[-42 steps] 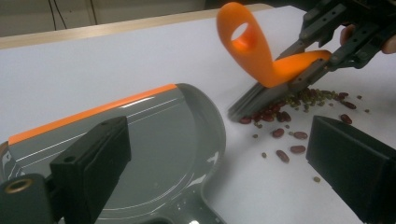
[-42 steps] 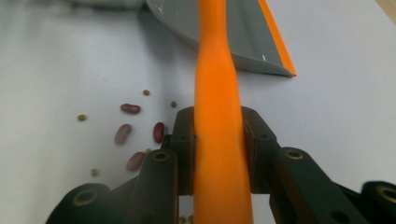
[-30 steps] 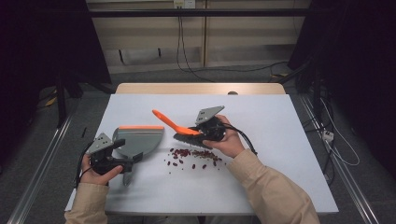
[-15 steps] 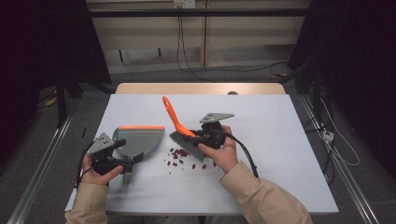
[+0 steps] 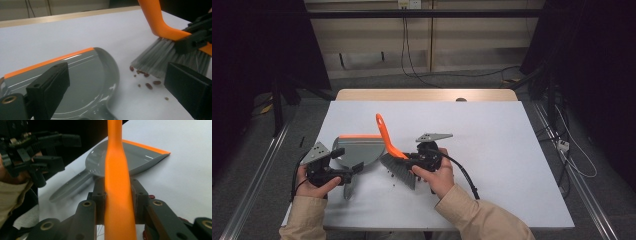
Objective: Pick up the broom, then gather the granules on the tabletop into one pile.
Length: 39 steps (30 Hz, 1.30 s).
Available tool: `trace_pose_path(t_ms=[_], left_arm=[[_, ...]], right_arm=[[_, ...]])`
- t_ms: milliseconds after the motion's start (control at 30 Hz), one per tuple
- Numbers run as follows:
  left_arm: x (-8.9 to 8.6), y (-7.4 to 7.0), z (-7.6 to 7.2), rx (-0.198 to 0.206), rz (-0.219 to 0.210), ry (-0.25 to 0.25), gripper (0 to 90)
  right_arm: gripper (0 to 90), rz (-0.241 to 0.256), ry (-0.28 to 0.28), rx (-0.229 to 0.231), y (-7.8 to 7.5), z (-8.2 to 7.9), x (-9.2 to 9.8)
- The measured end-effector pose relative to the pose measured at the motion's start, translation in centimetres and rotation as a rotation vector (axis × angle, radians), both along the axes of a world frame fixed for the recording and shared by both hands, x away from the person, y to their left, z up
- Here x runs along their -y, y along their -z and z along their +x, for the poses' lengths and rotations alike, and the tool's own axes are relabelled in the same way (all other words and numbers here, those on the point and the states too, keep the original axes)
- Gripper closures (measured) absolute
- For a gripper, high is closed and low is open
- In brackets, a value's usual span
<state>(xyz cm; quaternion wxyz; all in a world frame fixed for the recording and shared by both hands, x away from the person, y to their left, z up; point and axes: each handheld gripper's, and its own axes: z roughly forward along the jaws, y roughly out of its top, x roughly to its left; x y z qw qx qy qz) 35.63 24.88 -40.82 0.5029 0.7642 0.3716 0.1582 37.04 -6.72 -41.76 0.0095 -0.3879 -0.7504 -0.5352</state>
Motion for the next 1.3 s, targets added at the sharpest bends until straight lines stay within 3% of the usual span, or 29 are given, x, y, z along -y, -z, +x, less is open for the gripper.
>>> trace_pose_path(t_ms=[133,433,1300], left_arm=[[0.1,0.2,0.0,-0.005,0.005,0.004,6.2],[0.0,0.0,0.0,0.005,0.005,0.004,6.2],[0.1,0.0,0.0,0.011,-0.001,0.003,6.2]], right_arm=[[71.2,-0.045,-0.015,-0.006,0.7,-0.6,-1.3],[71.1,-0.048,-0.044,-0.055,1.3,-1.4,-2.5],[71.1,-0.129,0.055,-0.111,1.9,0.2,-1.3]])
